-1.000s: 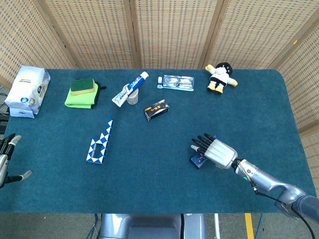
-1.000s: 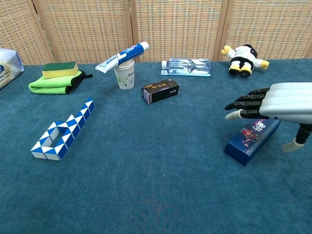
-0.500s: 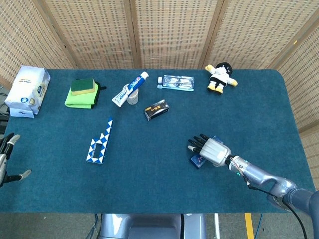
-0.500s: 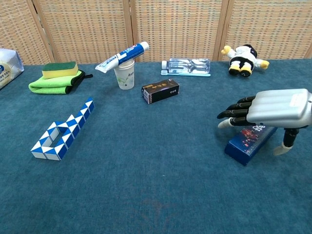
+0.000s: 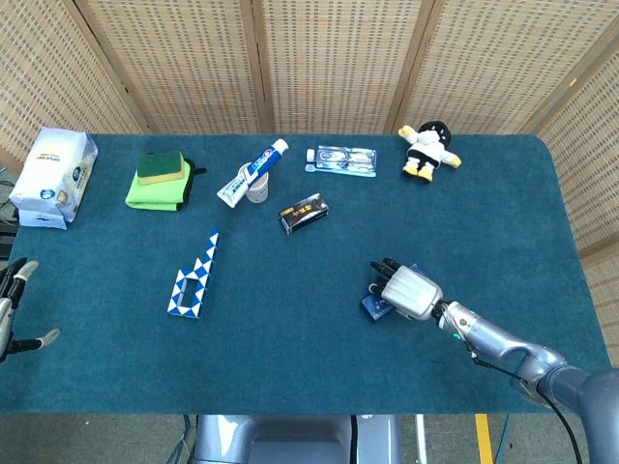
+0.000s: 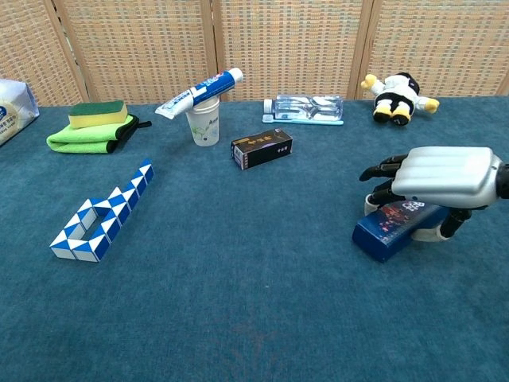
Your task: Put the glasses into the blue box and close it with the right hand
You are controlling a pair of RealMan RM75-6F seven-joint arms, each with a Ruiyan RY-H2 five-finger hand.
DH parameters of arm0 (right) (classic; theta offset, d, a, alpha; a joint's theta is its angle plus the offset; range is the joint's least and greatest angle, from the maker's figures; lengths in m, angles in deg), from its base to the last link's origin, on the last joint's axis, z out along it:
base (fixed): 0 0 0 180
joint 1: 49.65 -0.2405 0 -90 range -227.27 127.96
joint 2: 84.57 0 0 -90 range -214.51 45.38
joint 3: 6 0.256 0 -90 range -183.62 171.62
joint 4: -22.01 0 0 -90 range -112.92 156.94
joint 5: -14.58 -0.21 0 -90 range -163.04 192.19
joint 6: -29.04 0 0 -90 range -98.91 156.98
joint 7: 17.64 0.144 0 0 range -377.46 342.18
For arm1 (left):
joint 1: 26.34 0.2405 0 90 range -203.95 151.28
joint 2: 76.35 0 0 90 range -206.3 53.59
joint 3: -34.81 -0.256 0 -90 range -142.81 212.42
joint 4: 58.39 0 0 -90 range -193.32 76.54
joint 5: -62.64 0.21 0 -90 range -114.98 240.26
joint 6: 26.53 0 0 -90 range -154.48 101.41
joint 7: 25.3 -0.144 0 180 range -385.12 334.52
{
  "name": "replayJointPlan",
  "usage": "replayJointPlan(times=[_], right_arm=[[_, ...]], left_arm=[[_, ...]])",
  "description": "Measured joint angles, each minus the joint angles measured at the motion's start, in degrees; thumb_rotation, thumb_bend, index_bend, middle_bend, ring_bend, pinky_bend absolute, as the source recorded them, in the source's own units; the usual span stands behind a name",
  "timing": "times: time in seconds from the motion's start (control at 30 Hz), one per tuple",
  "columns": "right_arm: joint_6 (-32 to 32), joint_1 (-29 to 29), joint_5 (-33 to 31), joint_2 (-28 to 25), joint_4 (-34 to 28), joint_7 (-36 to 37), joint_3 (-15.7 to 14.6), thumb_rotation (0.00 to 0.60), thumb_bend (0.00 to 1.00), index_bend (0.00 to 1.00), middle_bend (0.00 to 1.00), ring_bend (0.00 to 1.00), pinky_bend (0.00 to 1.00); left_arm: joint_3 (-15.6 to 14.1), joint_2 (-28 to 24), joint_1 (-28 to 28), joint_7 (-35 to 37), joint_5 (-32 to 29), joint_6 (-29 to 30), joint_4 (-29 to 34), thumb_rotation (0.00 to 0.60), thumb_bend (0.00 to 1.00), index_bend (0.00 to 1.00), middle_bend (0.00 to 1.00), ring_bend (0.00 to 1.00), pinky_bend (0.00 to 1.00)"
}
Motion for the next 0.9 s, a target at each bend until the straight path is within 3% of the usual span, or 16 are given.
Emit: replayJointPlan(times=[0.1,0.13,0.2,0.43,0.63,0.7,0.83,0.9], right_arm=[[-0.11,0.14,0.05,-0.26,-0.25,0.56,-0.39,0.600,0.45,0.28,0.20,0.09,0.16],[-0.11,0.15,0.07,-0.37,-0.40,0.57,-0.46,0.600,0.41,0.19,0.10,0.06,0.16],[-0.05,0.20,0.07,-0.91,-1.18,0.52,-0.64,0.600,0.35,0.04,0.00,0.01,0.16],[-2.08,1.29,-0.47,-4.01,-5.72,-2.04,-0.29,0.600,0.34,0.00,0.00,0.00,0.16],[-5.18,4.20,-3.40,-9.52,-13.91,-5.54,1.03,0.600,0.30,0.00,0.00,0.00,0.14],[-7.06,6.13,-5.23,-11.94,-17.81,-6.60,1.61,0.600,0.25,0.00,0.00,0.00,0.14],[-13.85,11.50,-8.76,-14.76,-22.49,-8.26,2.92,0.600,0.03,0.00,0.00,0.00,0.09],[-18.61,15.31,-11.19,-15.37,-24.26,-8.82,3.85,0.600,0.00,0.00,0.00,0.00,0.04]], left_arm=[[0.00,-0.01,0.04,0.01,0.00,0.06,0.02,0.600,0.00,0.00,0.00,0.00,0.00],[-0.01,-0.02,0.05,0.02,0.02,0.09,0.04,0.600,0.00,0.00,0.00,0.00,0.00],[-0.03,-0.04,0.06,0.04,0.10,0.11,0.10,0.600,0.00,0.00,0.00,0.00,0.00],[-0.22,-0.47,0.24,1.17,1.06,0.56,0.35,0.600,0.00,0.00,0.00,0.00,0.00],[-0.50,-0.94,0.59,2.78,3.21,1.84,0.14,0.600,0.00,0.00,0.00,0.00,0.00],[-0.59,-0.97,0.57,3.93,4.62,2.43,-0.43,0.600,0.00,0.00,0.00,0.00,0.00],[-0.81,-1.09,0.56,5.81,7.00,3.84,-1.95,0.600,0.00,0.00,0.00,0.00,0.00],[-1.08,-1.25,0.65,6.04,7.55,4.20,-2.06,0.600,0.00,0.00,0.00,0.00,0.00]])
